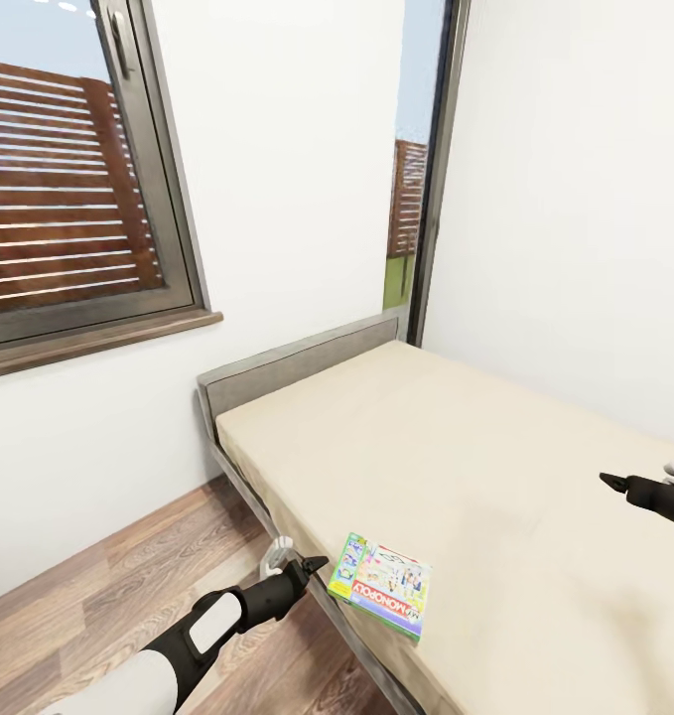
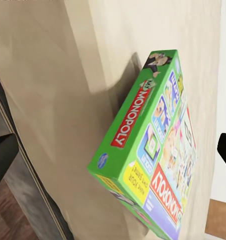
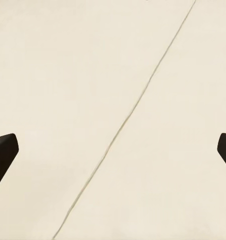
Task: Put all the toys in the child's room - the three board games (two on the bed and one on the table), the two jigsaw puzzles on the table, and the tennis ball on the table - inside the toy box on the table in the child's room.
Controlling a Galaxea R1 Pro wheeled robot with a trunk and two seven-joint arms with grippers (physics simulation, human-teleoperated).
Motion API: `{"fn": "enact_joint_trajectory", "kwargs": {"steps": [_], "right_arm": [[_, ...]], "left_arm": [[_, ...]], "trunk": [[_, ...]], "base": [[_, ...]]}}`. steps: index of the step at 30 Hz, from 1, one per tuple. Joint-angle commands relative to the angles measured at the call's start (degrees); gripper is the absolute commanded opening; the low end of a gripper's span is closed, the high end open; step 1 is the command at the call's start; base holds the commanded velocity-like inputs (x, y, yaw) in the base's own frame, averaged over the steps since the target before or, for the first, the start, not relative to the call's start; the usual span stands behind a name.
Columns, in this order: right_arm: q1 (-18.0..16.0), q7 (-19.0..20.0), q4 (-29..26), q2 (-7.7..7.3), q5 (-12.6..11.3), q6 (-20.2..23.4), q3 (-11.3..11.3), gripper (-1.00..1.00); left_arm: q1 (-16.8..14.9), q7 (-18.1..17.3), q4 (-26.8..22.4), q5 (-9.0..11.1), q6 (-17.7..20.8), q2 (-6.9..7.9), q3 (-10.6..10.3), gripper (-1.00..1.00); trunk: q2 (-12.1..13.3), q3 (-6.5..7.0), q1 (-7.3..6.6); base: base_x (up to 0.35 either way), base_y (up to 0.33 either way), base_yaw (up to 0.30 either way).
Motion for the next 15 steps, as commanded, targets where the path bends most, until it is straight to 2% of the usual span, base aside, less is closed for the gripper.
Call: {"fn": "enact_joint_trajectory", "kwargs": {"steps": [1,15], "right_arm": [[0.00,-0.07,-0.11,0.00,-0.58,0.45,-0.09,1.00],[0.12,-0.07,-0.36,0.00,-0.58,0.46,-0.09,1.00]], "left_arm": [[-0.06,-0.10,0.04,0.42,0.19,0.02,-0.20,1.00],[-0.06,-0.08,0.06,0.40,0.17,0.06,-0.15,1.00]], "trunk": [[-0.03,-0.05,-0.01],[-0.03,-0.05,-0.01]], "base": [[0.000,0.000,-0.002],[0.000,0.000,-0.009]]}}
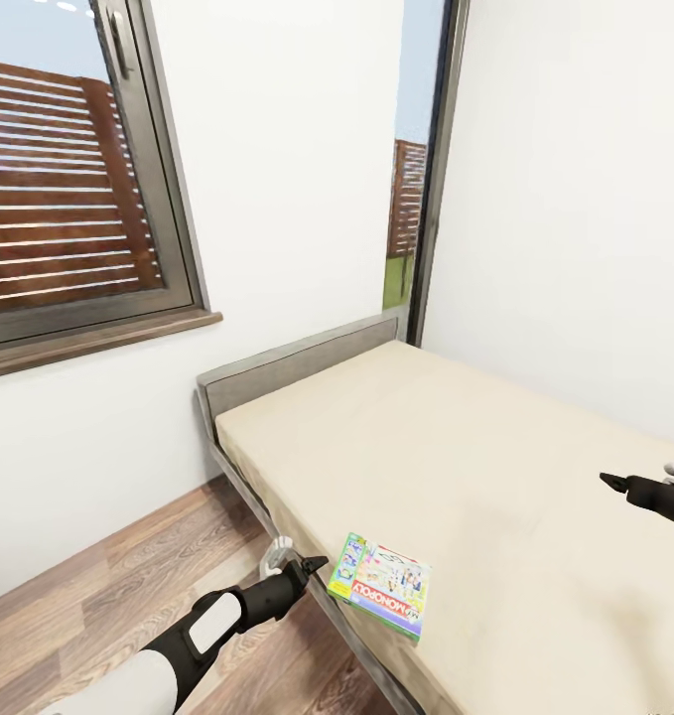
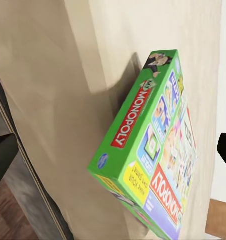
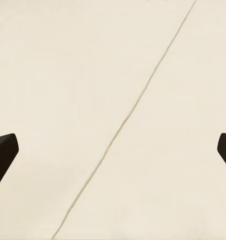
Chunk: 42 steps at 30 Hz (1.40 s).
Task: Put all the toys in the child's room - the three board games (two on the bed and one on the table), the two jigsaw puzzles on the table, and the tennis ball on the table - inside the toy box on the table in the child's room.
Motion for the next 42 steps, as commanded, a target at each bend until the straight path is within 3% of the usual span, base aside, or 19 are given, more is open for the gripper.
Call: {"fn": "enact_joint_trajectory", "kwargs": {"steps": [1,16,42], "right_arm": [[-0.03,-0.07,-0.04,0.00,-0.57,0.44,-0.09,1.00],[-0.02,-0.07,-0.06,0.00,-0.57,0.44,-0.09,1.00],[-0.02,-0.07,-0.07,0.07,-0.57,0.44,-1.49,1.00]], "left_arm": [[-0.05,-0.10,0.04,0.42,0.19,0.02,-0.21,1.00],[-0.05,-0.13,0.07,0.43,0.19,0.02,-0.19,1.00],[-0.05,-0.13,0.09,0.42,0.11,0.11,-0.17,1.00]], "trunk": [[-0.03,-0.05,-0.01],[-0.03,-0.05,-0.01],[-0.03,-0.05,-0.01]], "base": [[0.000,0.000,-0.060],[0.000,0.000,-0.130],[0.000,0.000,-0.015]]}}
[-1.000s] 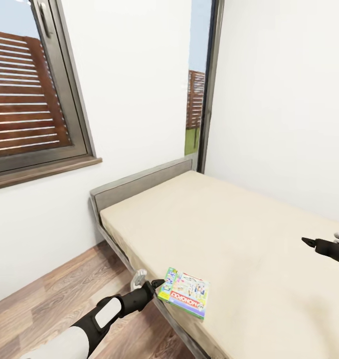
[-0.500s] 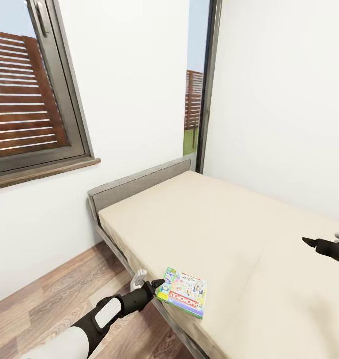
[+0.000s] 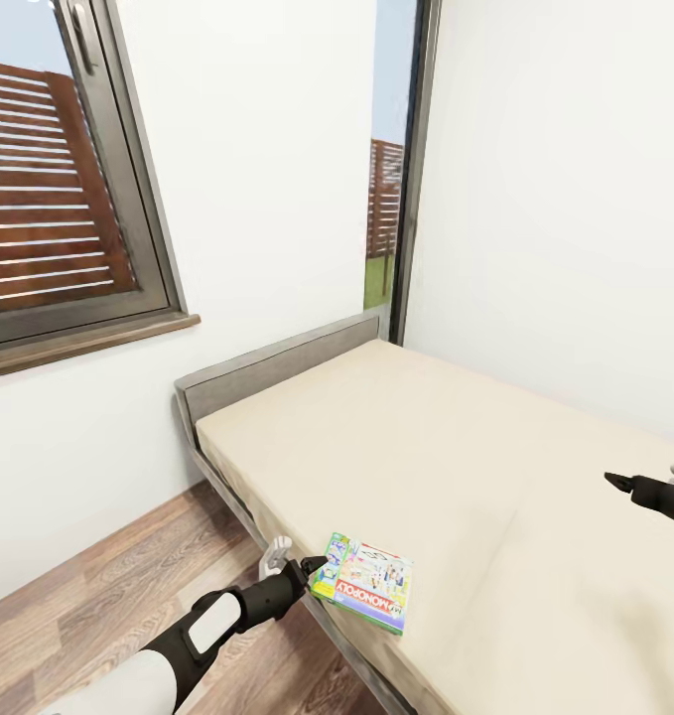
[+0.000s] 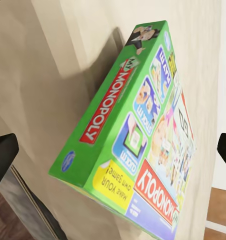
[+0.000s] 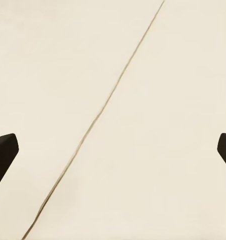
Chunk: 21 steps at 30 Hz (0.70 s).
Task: Put all the toys in the child's room - the three board games (two on the bed and one on the table), the two jigsaw puzzles on the table, and the tennis ball on the table - inside the toy box on the table in the child's room.
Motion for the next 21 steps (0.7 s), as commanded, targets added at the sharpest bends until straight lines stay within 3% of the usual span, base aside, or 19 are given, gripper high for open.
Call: {"fn": "enact_joint_trajectory", "kwargs": {"steps": [1,21], "right_arm": [[-0.03,-0.07,-0.04,0.00,-0.58,0.45,-0.13,1.00],[-0.01,-0.07,-0.07,0.14,-0.58,0.41,-0.22,1.00]], "left_arm": [[-0.04,-0.10,0.05,0.42,0.19,0.03,-0.21,1.00],[0.07,-0.02,0.05,0.42,0.13,0.45,-0.12,1.00]], "trunk": [[-0.03,-0.05,-0.01],[-0.03,-0.05,-0.01]], "base": [[0.000,0.000,-0.001],[0.000,0.000,0.000]]}}
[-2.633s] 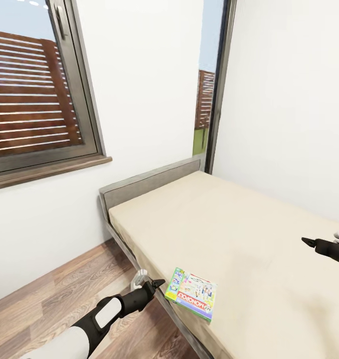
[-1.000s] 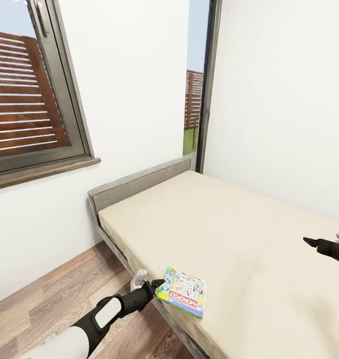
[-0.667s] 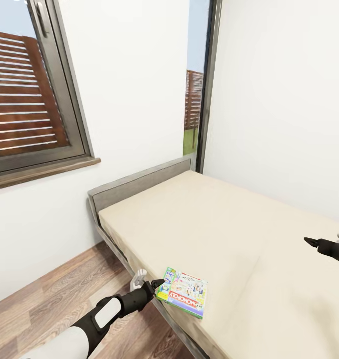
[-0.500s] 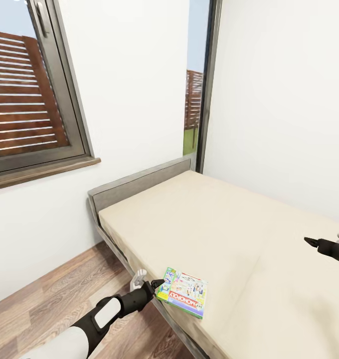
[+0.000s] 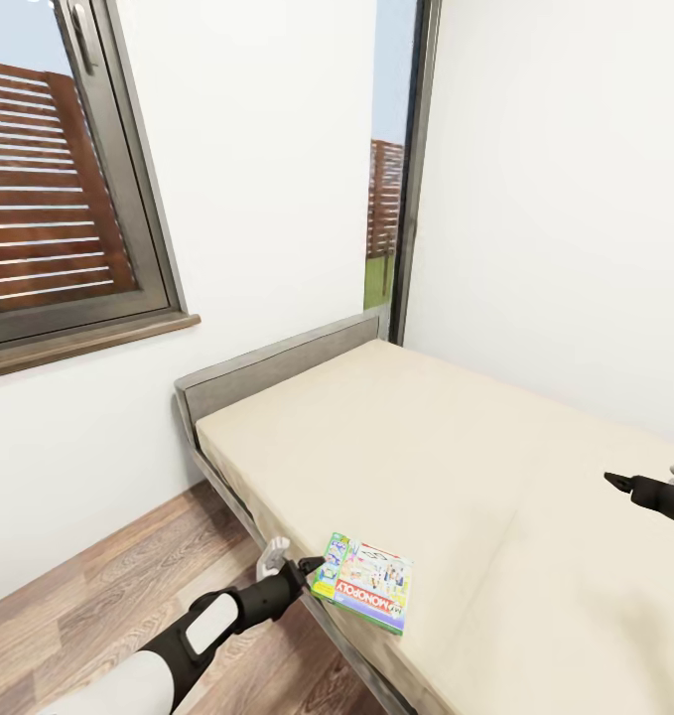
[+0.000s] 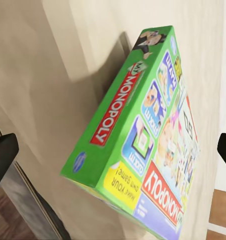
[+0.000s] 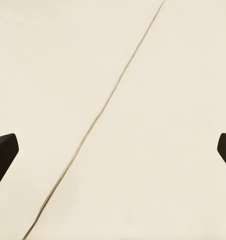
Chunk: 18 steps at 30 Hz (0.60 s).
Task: Put all the toys in the child's room - the three board games (two on the bed and one on the table), the two jigsaw puzzles on the table, and the tennis ball on the table - inside the toy box on the table in the child's room.
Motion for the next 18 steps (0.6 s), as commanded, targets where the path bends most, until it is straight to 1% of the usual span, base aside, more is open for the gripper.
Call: {"fn": "enact_joint_trajectory", "kwargs": {"steps": [1,8,18], "right_arm": [[-0.04,-0.07,-0.04,0.00,-0.57,0.45,-0.09,1.00],[0.00,-0.07,-0.14,0.12,-0.57,0.46,-0.06,1.00],[0.02,-0.07,-0.61,0.20,-0.55,0.47,-0.05,1.00]], "left_arm": [[-0.05,-0.10,0.05,0.42,0.19,0.02,-0.20,1.00],[-0.02,0.00,0.53,0.49,-0.29,0.43,-0.15,1.00],[-0.07,0.02,1.87,0.70,-0.74,0.54,-0.17,1.00]], "trunk": [[-0.03,-0.05,-0.01],[-0.03,-0.05,-0.01],[-0.03,-0.05,-0.01]], "base": [[0.000,0.000,0.000],[0.000,0.000,0.000],[0.000,0.000,0.000]]}}
